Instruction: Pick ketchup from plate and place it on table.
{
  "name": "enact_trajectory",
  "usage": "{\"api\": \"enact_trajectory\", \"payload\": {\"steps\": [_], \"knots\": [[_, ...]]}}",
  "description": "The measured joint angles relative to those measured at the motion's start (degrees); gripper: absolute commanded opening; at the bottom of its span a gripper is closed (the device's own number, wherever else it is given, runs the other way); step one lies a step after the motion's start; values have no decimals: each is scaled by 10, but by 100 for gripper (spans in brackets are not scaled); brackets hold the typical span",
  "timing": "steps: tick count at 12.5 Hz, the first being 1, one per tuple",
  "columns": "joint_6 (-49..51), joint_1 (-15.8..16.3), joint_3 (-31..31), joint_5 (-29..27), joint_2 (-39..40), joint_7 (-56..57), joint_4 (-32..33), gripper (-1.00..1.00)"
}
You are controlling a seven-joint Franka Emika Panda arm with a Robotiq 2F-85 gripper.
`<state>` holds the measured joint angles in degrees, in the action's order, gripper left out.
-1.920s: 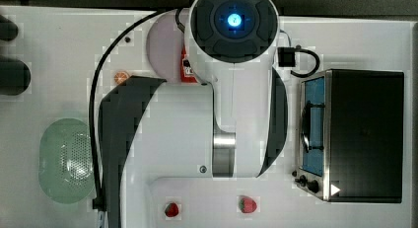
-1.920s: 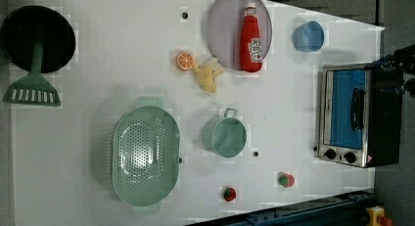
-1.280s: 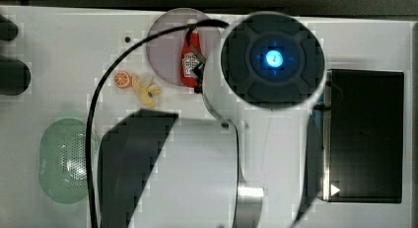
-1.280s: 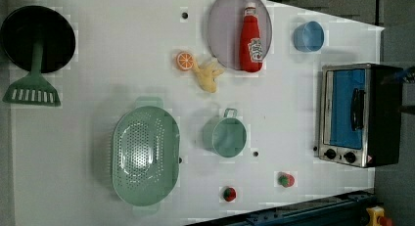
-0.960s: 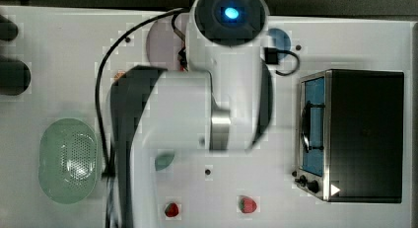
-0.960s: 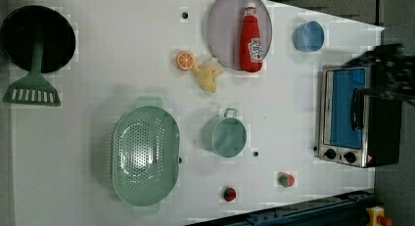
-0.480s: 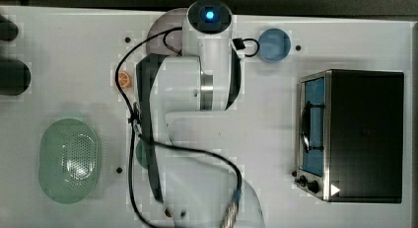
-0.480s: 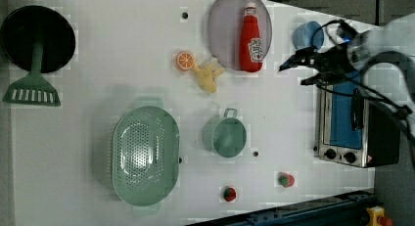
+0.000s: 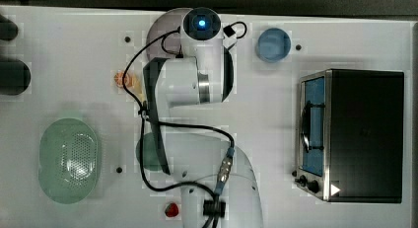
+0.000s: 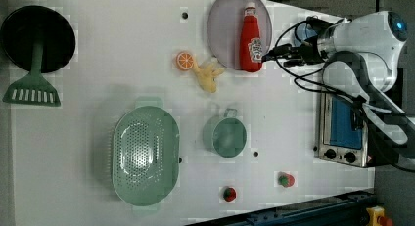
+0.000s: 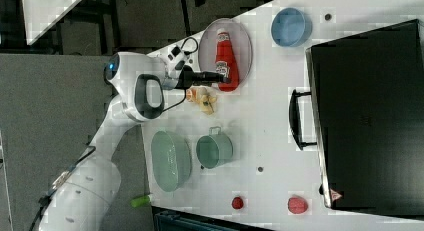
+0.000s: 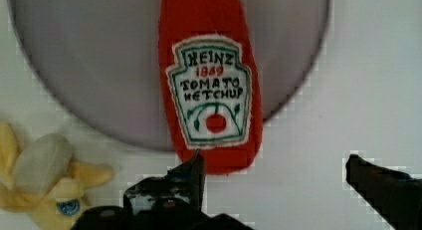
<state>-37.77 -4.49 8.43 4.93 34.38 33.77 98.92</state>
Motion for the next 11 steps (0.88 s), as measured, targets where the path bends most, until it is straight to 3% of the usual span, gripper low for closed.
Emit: {"api": "enact_trajectory", "payload": {"steps": [11], "knots": [[-46, 22, 4, 24, 169, 26, -158, 100]]}}
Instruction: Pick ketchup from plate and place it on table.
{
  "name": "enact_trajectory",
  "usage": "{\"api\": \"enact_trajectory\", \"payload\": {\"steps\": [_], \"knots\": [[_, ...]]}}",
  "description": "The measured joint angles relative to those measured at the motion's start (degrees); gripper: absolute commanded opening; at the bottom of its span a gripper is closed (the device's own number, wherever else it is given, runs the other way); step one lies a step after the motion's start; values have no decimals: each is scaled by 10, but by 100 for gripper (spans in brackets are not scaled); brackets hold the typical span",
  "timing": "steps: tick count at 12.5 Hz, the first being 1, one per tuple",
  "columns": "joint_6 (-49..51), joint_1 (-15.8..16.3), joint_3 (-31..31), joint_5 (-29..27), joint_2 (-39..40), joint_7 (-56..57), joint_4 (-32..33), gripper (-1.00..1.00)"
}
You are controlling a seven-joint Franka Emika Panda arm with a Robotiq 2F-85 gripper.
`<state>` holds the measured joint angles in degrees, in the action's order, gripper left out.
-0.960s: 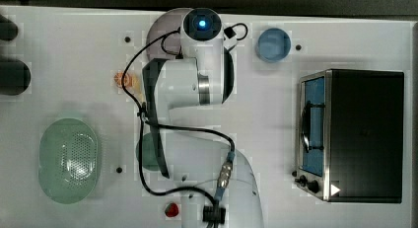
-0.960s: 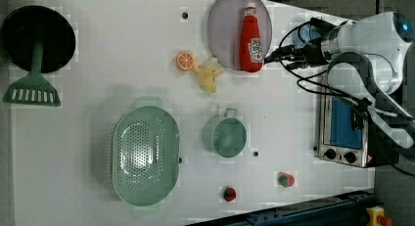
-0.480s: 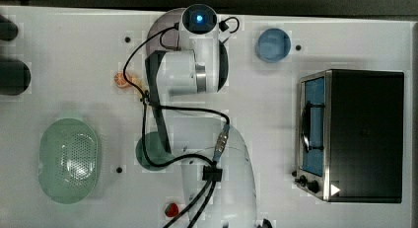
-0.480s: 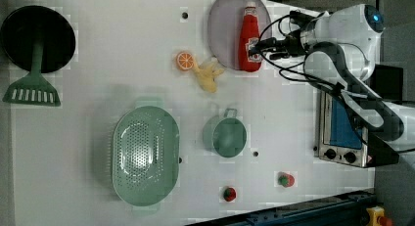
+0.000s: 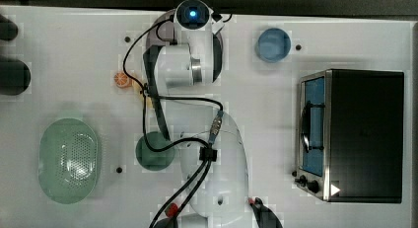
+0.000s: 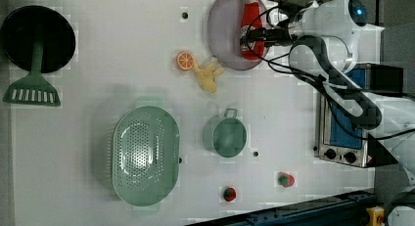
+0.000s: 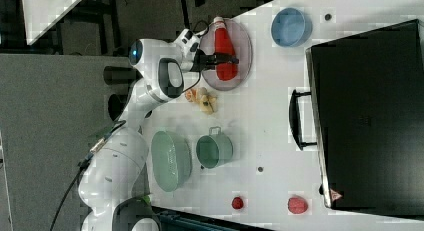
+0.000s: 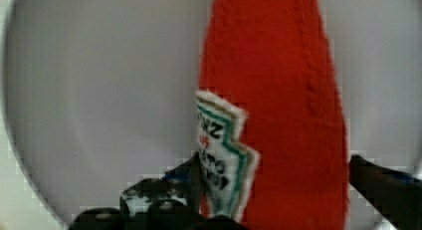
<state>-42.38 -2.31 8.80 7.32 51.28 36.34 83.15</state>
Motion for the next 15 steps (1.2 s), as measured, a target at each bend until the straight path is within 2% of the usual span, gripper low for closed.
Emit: {"api": "enact_trajectory", "payload": {"steps": [1, 4, 5, 11, 15], "knots": [[-9, 2, 1, -1, 8, 1, -2, 93], [-17, 5, 2, 8, 16, 2, -2, 20], [-20, 5, 3, 7, 14, 2, -4, 15], [-6, 8, -3, 11, 9, 2, -10, 15], [118, 3, -4, -22, -55, 2, 1, 15]]}}
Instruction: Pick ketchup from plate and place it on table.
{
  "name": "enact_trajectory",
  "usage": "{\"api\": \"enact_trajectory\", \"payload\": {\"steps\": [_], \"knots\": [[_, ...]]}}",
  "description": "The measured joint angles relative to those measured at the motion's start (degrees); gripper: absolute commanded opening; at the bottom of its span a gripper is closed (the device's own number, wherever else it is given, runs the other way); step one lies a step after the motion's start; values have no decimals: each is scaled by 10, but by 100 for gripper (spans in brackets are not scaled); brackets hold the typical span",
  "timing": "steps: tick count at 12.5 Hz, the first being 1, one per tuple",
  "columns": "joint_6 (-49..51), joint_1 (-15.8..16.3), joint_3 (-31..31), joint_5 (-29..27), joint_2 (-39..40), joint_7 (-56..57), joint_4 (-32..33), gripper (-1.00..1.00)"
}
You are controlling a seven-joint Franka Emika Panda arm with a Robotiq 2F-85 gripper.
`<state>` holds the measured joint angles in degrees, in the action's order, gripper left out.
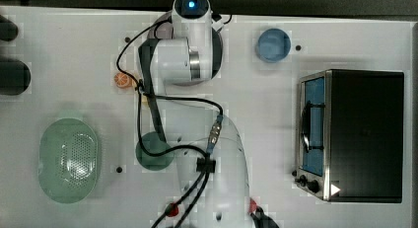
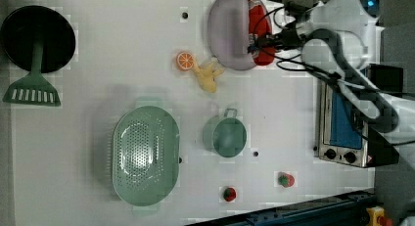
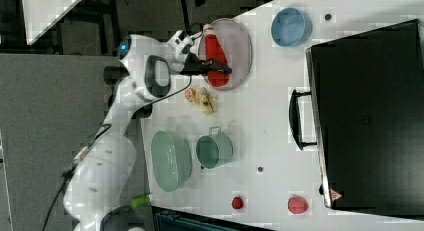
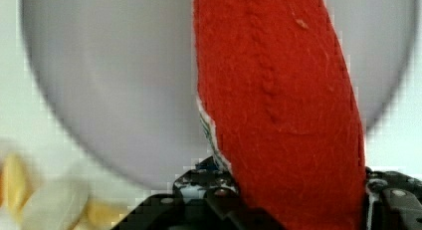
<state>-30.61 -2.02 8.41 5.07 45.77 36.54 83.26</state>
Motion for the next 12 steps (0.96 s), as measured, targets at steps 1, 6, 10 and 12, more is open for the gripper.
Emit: {"api": "enact_trajectory", "payload": {"steps": [1, 6, 10, 12], "knots": [[17, -2, 0, -4, -25, 0, 3, 15], [65, -26, 1, -15, -186, 0, 36, 15], [69, -61, -9, -11, -333, 0, 149, 15], [63, -79, -13, -13, -373, 0, 211, 15]]}}
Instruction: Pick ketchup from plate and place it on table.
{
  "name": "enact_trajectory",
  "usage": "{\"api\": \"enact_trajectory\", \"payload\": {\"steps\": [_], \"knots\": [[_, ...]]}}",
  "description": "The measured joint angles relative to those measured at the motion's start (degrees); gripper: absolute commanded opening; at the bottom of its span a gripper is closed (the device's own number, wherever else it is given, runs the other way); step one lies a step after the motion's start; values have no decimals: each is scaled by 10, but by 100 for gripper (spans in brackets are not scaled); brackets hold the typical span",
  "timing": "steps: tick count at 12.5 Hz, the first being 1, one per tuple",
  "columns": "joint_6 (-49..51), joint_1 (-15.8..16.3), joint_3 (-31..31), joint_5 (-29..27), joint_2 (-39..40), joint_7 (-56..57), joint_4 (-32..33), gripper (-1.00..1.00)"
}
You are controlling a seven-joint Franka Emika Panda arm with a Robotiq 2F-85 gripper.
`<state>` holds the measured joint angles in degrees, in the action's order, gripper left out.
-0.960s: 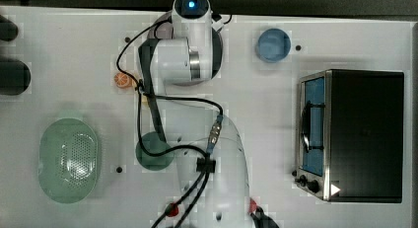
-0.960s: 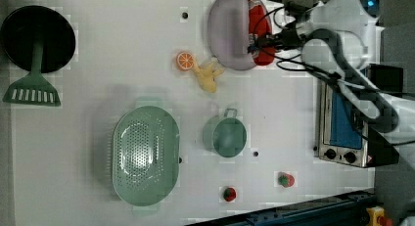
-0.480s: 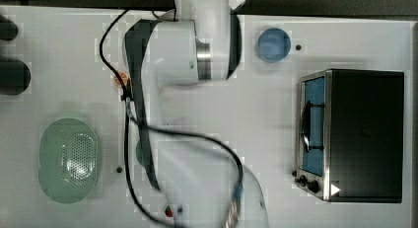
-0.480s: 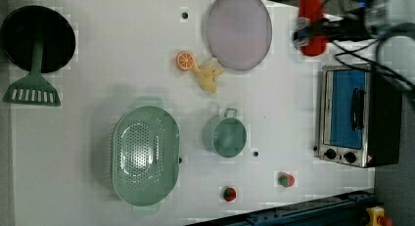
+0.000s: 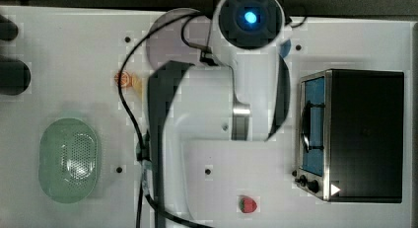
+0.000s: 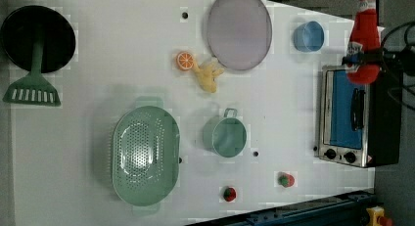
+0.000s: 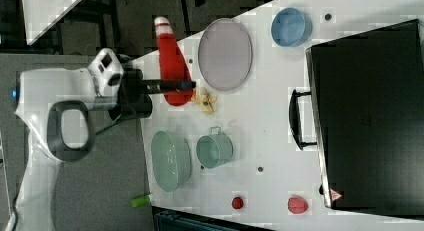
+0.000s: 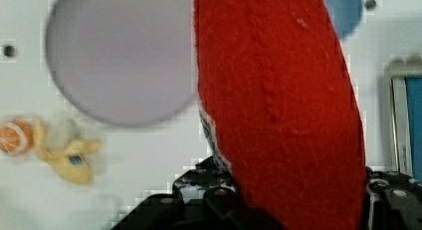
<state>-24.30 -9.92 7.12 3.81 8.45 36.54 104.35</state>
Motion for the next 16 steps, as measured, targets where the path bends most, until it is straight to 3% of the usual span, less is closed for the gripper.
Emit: {"api": "enact_trajectory", "payload": {"steps": [3, 6, 11, 12, 16], "knots": [[-28, -11, -10, 0, -9, 0, 93, 15], [-132, -13, -19, 0, 7, -1, 210, 15], [-298, -12, -15, -1, 66, -27, 313, 15], [-307, -10, -15, -2, 80, -34, 316, 23], [-322, -9, -15, -8, 101, -46, 317, 99]]}}
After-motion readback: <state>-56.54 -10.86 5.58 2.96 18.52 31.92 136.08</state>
